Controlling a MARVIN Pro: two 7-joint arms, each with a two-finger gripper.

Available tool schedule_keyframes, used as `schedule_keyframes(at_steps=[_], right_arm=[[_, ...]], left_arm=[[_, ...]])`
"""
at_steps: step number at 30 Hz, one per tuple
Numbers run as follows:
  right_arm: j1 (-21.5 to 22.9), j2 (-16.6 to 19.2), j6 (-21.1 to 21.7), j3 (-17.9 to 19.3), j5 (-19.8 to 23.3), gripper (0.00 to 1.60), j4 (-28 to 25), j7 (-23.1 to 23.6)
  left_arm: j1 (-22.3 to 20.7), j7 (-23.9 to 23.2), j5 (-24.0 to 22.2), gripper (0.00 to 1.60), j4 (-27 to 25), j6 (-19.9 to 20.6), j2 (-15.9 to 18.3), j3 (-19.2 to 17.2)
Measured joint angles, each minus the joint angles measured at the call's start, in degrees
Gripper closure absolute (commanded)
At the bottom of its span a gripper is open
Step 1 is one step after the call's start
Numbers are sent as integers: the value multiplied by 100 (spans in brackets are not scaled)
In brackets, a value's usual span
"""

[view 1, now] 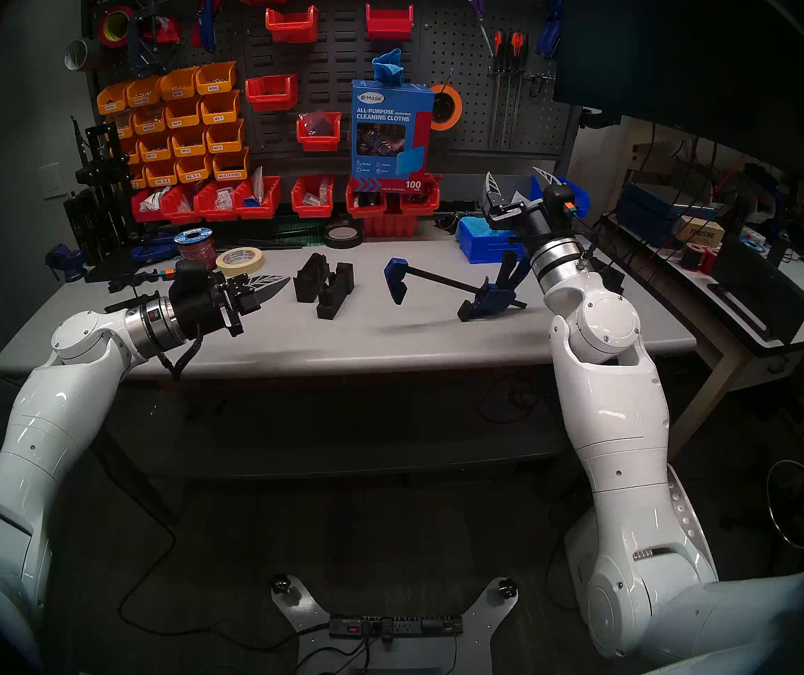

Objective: Clamp the two 3D printed pieces together with the clamp

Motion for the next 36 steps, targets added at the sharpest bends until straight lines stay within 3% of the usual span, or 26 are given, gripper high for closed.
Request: schedule_keyframes(at_steps=[9,21,36], right_arm=[[0,0,0,0,1,0,6,0],[0,0,0,0,3,0,10,0],[0,1,0,0,4,0,11,0]], left_arm=[[-432,-85,554,160,382,130,-290,310],[-895,-247,1076,160,939,170,-582,421],[-1480,-1140,1491,160,1700,32,-844,622]])
